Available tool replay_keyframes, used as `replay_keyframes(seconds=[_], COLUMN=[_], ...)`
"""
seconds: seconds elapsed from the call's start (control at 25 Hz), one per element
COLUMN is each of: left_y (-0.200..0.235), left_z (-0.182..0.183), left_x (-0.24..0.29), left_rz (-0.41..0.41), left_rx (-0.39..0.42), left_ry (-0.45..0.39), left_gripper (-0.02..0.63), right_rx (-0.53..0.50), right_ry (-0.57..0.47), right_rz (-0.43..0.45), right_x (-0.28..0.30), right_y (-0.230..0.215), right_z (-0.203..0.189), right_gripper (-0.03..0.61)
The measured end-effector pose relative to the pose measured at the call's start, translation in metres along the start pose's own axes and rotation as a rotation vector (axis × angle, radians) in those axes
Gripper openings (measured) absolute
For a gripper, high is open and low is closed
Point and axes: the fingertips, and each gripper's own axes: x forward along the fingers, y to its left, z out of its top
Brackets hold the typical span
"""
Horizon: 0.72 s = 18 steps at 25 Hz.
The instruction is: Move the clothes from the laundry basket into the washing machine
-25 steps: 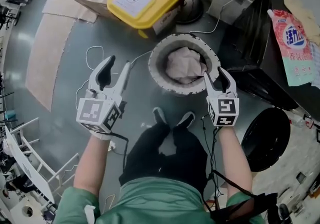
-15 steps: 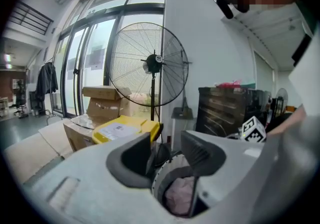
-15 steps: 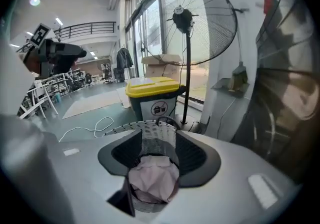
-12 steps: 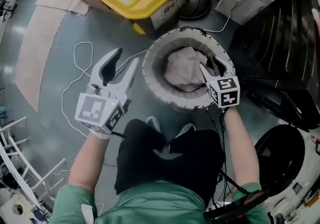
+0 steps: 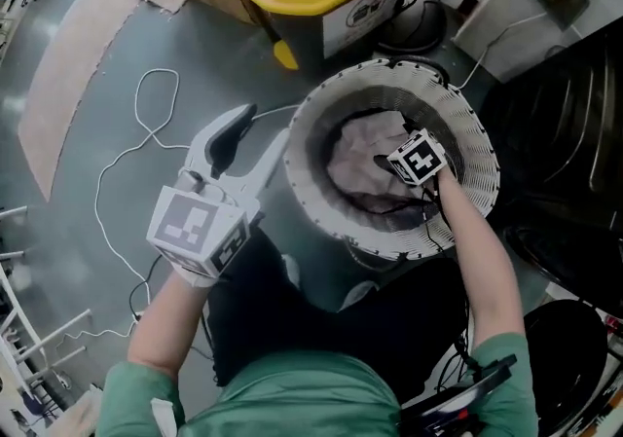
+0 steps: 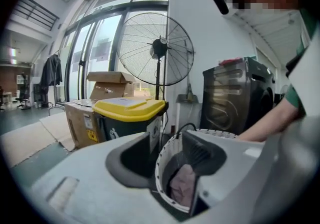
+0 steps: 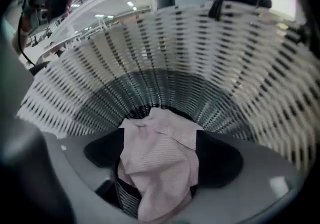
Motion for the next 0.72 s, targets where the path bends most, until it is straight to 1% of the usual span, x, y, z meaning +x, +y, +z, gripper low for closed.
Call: replay_keyframes(seconds=[0.04,0.12,0.24,0.36,0.44,0.6,0.72], left_y=[0.005,0.014,0.023,0.03,0.035,0.046,0.048], left_z=[-0.005,-0.011,-0.016,-0.019,-0.023,-0.032,-0.041], left_x=[-0.001,-0.003,-0.013,-0.026,-0.033,-0.04,-0.039], left_rz=[0.02,0.06,0.08,0.101,0.119,0.161,0.167], left_rx=[-0.006,-0.026,-0.021,-0.005,-0.003,-0.003,0.005], left_ry=[-0.001,-0.008,-0.025,-0.039,-0.032,-0.013,-0.005], left_gripper=[0.202,0.202,0.202,0.202,0.202,0.202,0.202], right_rx=[-0.027,-0.07,-0.162,-0.232,-0.259,-0.334,-0.338], right_ry=[0.032,0.099,0.236,0.395,0.457,0.509,0.554], right_rz=[0.011,0.036,0.072,0.055,0.064,0.107,0.125], right_x=[0.016,0.045,0.084,0.112,0.132,0.174,0.192], right_y=[-0.003,-0.008,-0.009,-0.017,-0.017,-0.011,-0.003], right_z=[-0.004,-0.015,-0.044,-0.081,-0.098,-0.117,-0.134], right_gripper=[0.441,0.484,0.546,0.583,0.583,0.583,0.58])
